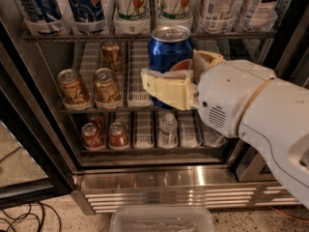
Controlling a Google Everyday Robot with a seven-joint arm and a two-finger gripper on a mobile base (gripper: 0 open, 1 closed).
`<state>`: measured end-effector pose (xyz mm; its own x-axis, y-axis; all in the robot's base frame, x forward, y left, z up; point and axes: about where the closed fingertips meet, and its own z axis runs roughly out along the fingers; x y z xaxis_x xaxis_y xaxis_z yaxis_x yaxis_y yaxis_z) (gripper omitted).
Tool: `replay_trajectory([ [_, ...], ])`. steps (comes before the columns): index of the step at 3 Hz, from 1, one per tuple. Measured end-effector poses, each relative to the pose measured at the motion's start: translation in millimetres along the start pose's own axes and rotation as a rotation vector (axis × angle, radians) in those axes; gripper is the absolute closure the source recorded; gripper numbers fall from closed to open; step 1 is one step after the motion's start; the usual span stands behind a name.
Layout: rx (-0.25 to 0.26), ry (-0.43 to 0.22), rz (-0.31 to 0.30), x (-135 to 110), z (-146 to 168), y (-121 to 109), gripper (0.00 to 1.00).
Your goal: Pick pepsi can from top shelf of fridge
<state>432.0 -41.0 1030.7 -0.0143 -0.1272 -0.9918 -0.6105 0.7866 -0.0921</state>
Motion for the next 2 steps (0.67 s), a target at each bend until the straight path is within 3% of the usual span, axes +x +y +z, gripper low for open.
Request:
replay_trajectory([
  [1, -0.001, 0.000, 0.001, -0.7, 1.2, 1.1, 1.00],
  [2, -0.045, 0.004, -0.010, -5.2, 3.2, 8.1, 1.00],
])
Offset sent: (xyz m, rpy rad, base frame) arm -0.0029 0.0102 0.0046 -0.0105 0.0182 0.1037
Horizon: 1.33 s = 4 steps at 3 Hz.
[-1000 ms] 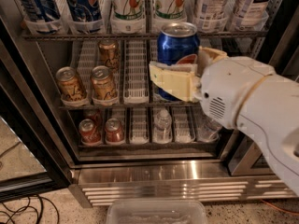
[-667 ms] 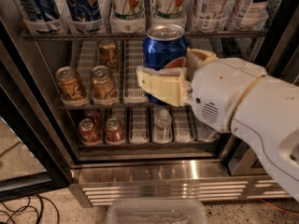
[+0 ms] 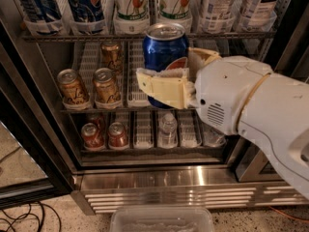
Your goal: Pick pepsi can from top shelf of fridge
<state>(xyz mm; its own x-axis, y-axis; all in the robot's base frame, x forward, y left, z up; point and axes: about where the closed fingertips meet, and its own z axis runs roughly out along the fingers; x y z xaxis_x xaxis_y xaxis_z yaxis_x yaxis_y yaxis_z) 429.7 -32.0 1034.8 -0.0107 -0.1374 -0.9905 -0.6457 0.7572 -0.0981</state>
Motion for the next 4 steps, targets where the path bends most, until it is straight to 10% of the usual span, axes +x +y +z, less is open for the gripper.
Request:
replay_trajectory([
  [2, -0.305, 0.010, -0.006, -33.9, -14.5, 16.4, 1.00],
  [4, -0.629, 0.048, -0.072, -49.1, -60.1, 88.4, 1.00],
])
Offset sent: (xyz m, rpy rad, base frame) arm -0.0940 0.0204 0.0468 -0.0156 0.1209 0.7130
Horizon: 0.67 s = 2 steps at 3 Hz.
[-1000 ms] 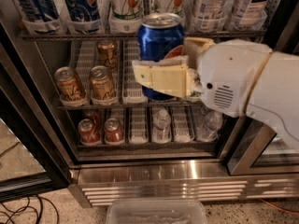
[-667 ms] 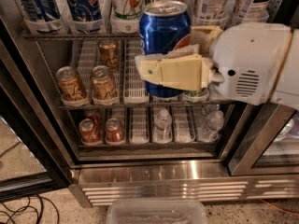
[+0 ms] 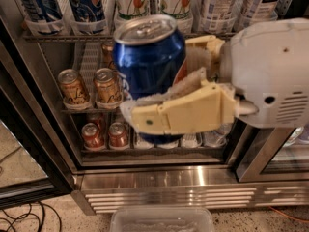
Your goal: Pick pepsi can from top shelf of fridge
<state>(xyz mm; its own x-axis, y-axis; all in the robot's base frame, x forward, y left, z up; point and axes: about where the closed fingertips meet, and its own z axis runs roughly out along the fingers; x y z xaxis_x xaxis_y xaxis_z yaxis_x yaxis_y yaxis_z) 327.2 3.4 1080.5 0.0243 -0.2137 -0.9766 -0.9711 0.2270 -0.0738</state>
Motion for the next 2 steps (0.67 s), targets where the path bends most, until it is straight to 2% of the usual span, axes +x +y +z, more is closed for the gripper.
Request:
replay_trajectory([
  [1, -0.094, -0.016, -0.030, 7.4, 4.6, 49.9, 1.00],
  [2, -0.094, -0.016, -0.030, 7.1, 4.8, 50.1, 1.00],
])
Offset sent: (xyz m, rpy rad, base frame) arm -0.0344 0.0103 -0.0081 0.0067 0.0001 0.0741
